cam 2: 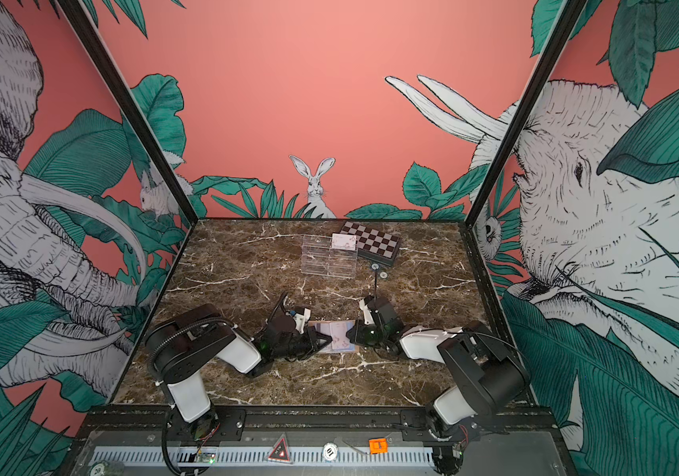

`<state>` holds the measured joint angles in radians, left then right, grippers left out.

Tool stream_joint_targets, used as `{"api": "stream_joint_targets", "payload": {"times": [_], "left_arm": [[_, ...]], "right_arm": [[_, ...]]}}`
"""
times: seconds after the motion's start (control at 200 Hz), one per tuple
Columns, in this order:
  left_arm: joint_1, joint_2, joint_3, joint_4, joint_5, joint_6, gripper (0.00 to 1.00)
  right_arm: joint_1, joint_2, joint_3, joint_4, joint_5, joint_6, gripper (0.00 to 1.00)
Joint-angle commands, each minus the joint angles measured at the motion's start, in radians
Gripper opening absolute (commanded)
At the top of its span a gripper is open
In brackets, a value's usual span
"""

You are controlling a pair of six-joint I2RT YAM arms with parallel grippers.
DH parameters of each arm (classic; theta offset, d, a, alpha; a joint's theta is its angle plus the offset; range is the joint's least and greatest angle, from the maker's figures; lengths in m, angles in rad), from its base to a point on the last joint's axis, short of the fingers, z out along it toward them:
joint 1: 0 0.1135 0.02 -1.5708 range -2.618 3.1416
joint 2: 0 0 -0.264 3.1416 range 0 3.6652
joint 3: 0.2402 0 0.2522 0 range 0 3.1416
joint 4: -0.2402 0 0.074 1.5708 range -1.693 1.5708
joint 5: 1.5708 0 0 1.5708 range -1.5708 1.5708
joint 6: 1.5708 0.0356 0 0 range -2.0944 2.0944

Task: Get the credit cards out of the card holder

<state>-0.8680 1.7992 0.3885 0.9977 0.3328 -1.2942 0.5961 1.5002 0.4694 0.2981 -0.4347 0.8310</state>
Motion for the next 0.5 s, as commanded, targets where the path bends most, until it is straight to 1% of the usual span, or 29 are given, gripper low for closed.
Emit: {"api": "stream_joint_targets", "payload": {"times": [0.0,0.13,0.295,0.39,0.495], "left_arm": [[-0.008,0.012,0.016,-0.004,0.012,0.006,0.03],[-0.012,0.014,0.03,-0.009,0.02,0.013,0.0],[-0.011,0.009,0.025,-0.008,0.018,0.017,0.0],[-0.011,-0.003,0.014,-0.011,0.013,0.019,0.0],[-0.011,-0.027,-0.001,-0.029,0.002,0.024,0.0]], "right_arm": [[0.006,0.016,-0.023,-0.052,0.013,-0.006,0.01],[0.007,0.017,-0.023,-0.051,0.007,-0.006,0.0],[0.007,0.017,-0.026,-0.048,0.009,-0.005,0.01],[0.007,0.013,-0.025,-0.053,0.009,-0.006,0.05],[0.006,0.003,-0.025,-0.063,0.016,-0.01,0.15]]}}
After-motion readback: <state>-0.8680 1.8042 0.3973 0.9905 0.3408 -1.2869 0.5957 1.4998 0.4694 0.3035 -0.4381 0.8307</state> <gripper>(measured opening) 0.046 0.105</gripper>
